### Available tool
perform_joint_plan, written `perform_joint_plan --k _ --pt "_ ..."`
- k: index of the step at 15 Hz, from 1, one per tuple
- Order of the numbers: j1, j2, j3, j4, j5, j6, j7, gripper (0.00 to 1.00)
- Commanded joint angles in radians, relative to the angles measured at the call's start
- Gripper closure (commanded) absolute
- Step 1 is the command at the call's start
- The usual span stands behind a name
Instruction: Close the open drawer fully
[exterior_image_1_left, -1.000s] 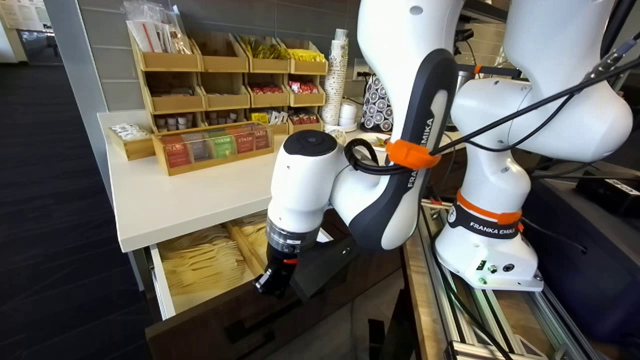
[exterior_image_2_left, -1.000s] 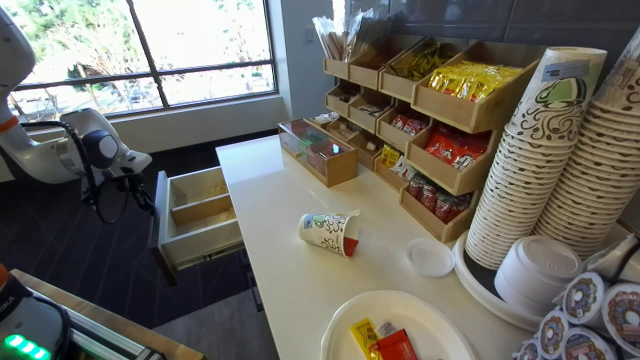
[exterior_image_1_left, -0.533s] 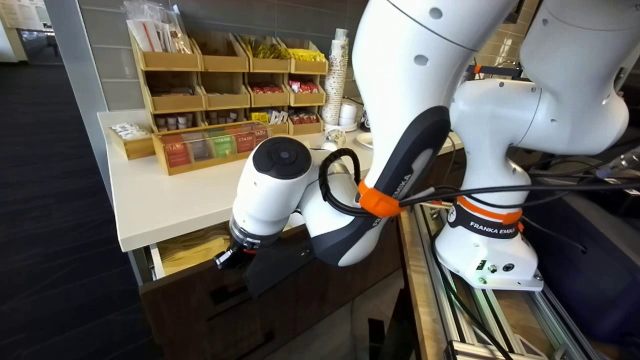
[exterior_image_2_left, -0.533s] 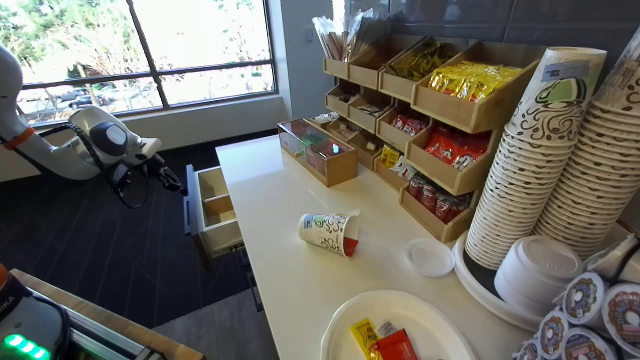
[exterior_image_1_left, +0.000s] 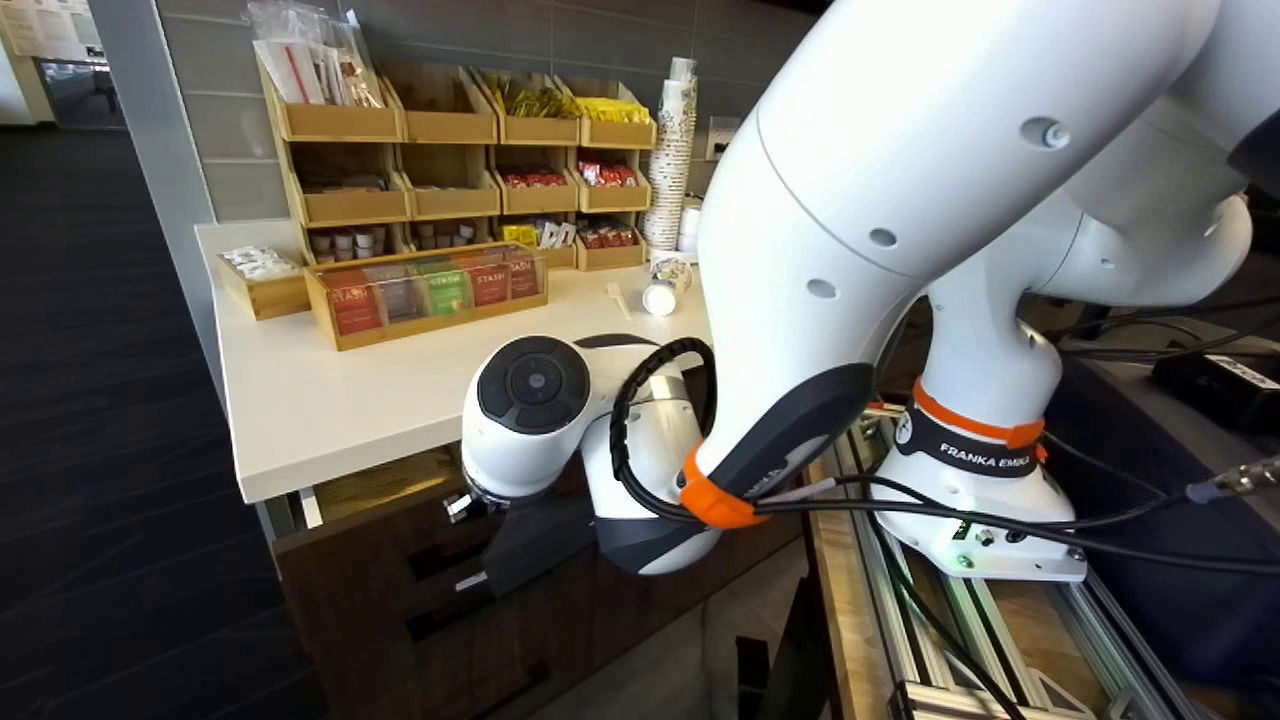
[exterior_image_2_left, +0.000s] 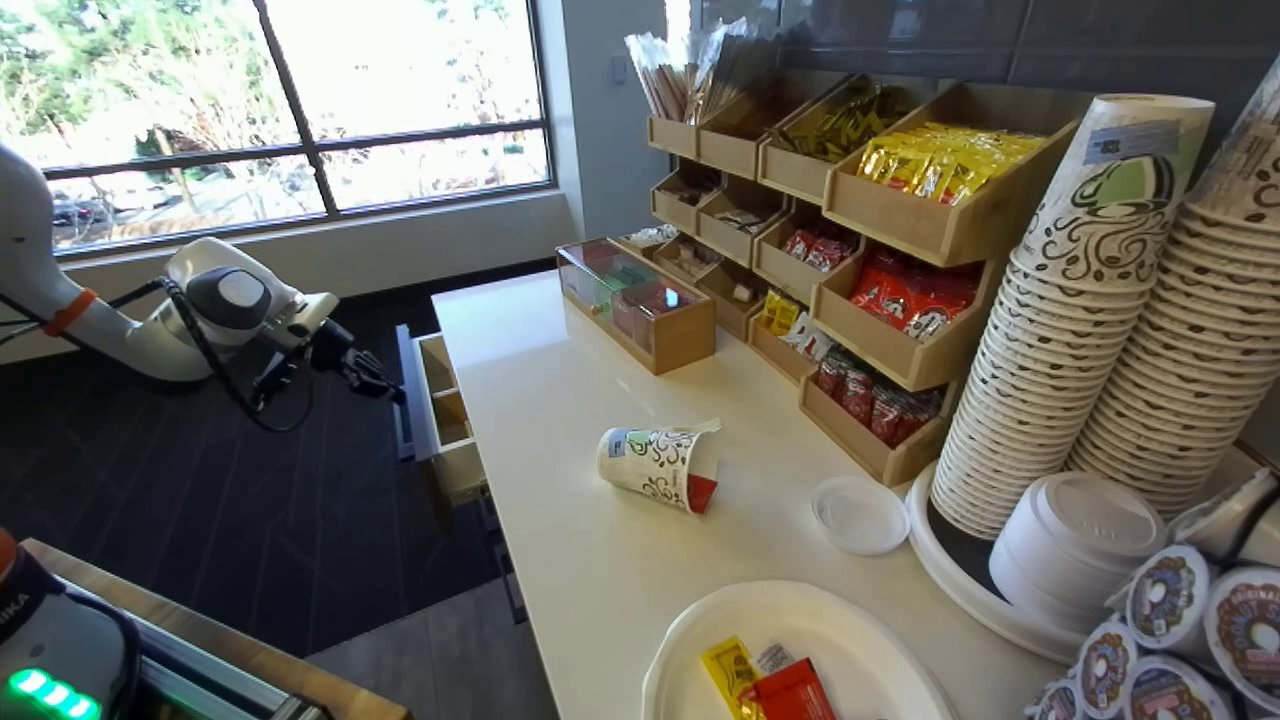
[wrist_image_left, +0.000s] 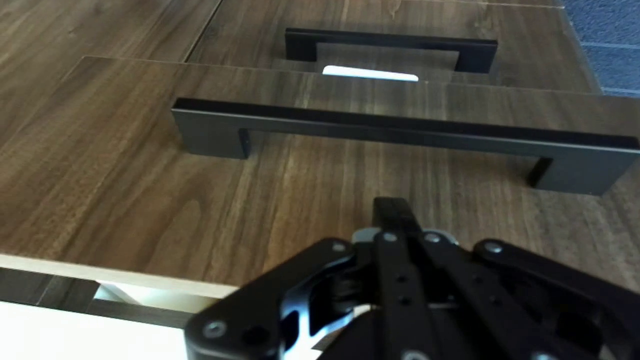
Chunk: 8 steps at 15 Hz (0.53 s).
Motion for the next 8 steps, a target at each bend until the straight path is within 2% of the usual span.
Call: perform_joint_plan --k 1,2,3,8 --pt "0.013 0.109 -0.026 0.025 0.049 0.012 0.021 1.00" --pt "-0.014 0.093 -0.009 0.027 0.060 0.020 0.012 1.00" --pt "0.000 0.058 -0.008 0.016 0.053 0.003 -0.016 0.99" --pt "-0.016 0.077 -0.009 0.024 0.061 0.005 -0.016 0.99"
